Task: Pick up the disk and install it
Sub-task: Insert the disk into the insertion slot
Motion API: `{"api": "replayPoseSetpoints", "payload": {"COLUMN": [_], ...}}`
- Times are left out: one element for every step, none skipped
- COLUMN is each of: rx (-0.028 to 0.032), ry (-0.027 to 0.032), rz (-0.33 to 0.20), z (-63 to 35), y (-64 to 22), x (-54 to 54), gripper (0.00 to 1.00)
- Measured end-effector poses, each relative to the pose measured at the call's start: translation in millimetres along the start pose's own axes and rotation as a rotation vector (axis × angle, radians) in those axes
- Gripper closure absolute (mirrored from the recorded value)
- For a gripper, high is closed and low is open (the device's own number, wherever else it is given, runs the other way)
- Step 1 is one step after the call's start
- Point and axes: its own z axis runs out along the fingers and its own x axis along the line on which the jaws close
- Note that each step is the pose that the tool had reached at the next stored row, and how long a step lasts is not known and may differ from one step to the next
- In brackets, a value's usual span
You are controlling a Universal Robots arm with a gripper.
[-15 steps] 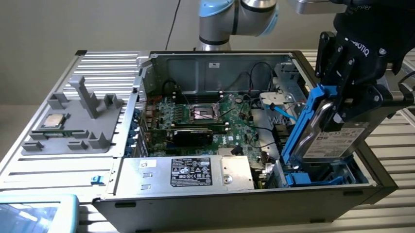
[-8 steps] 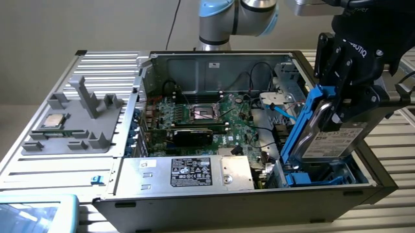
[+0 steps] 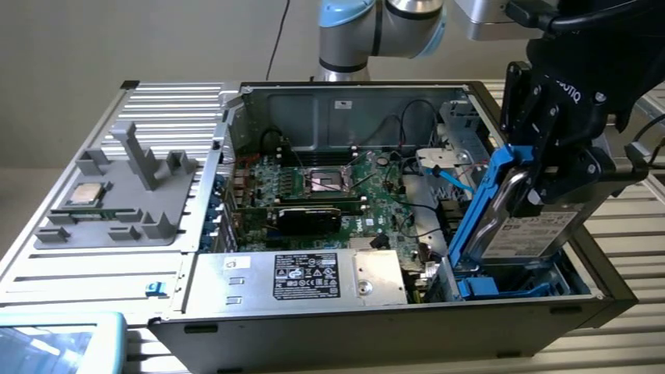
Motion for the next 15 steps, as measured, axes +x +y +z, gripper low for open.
{"api": "replayPoseSetpoints", "payload": {"rx": [0.0,0.0,0.0,0.0,0.0,0.0,0.0,0.0,0.0,0.0,0.0,0.0,0.0,0.0,0.0], "ry": [-0.0001,0.0,0.0,0.0002,0.0002,0.0002,0.0001,0.0,0.0001,0.0001,0.0002,0.0002,0.0001,0.0001,0.0], "rz": [0.0,0.0,0.0,0.0,0.0,0.0,0.0,0.0,0.0,0.0,0.0,-0.001,-0.001,-0.002,-0.002], "z": [0.6,0.7,0.8,0.8,0.9,0.9,1.0,1.0,0.9,0.9,0.9,0.9,0.9,0.9,0.9], "y": [0.0,0.0,0.0,0.0,0.0,-0.1,-0.1,-0.1,-0.1,-0.1,-0.1,-0.1,-0.1,-0.1,-0.1], "x": [0.2,0.2,0.5,0.7,0.7,1.3,1.7,1.8,1.8,1.8,1.8,1.9,1.9,1.9,1.9], "gripper": [0.63,0.63,0.63,0.63,0.63,0.63,0.63,0.63,0.63,0.63,0.63,0.63,0.63,0.63,0.63]}}
